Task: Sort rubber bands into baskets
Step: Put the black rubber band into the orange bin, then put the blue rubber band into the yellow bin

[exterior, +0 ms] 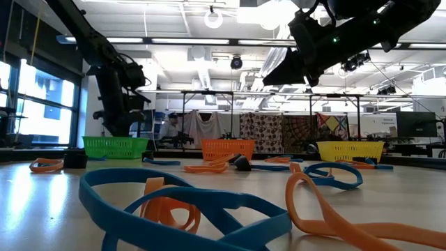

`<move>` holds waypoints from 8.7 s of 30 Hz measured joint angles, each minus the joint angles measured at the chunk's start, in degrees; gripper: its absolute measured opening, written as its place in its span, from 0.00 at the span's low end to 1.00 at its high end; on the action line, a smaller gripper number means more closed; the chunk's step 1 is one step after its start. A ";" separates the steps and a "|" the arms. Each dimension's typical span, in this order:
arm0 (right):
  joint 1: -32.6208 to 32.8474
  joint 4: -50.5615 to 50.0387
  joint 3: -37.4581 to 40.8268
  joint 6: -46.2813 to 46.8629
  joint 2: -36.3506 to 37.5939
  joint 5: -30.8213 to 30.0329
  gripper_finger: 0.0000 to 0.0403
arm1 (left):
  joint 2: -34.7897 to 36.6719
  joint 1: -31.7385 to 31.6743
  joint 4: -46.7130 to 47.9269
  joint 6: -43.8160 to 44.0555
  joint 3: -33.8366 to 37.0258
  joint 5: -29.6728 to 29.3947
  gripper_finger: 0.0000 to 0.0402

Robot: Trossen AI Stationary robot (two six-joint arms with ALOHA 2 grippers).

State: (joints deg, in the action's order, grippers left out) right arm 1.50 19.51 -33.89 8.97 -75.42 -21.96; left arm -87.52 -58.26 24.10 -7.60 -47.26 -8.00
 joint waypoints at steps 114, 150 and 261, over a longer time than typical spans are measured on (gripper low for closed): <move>3.58 -28.60 -27.50 34.62 -30.20 1.98 0.33 | 30.63 35.49 -56.48 8.55 33.72 11.68 0.25; -10.67 -27.98 -28.76 12.93 -26.34 3.72 0.00 | 30.63 37.49 -57.46 11.54 33.73 10.93 0.25; -23.40 -60.38 -82.78 -5.28 -57.28 8.24 0.00 | 30.61 38.23 -58.25 10.80 33.74 8.84 0.25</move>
State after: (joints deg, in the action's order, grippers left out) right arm -21.90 -40.87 -116.67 3.69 -132.70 -13.72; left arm -56.90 -20.03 -34.15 3.20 -13.52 0.84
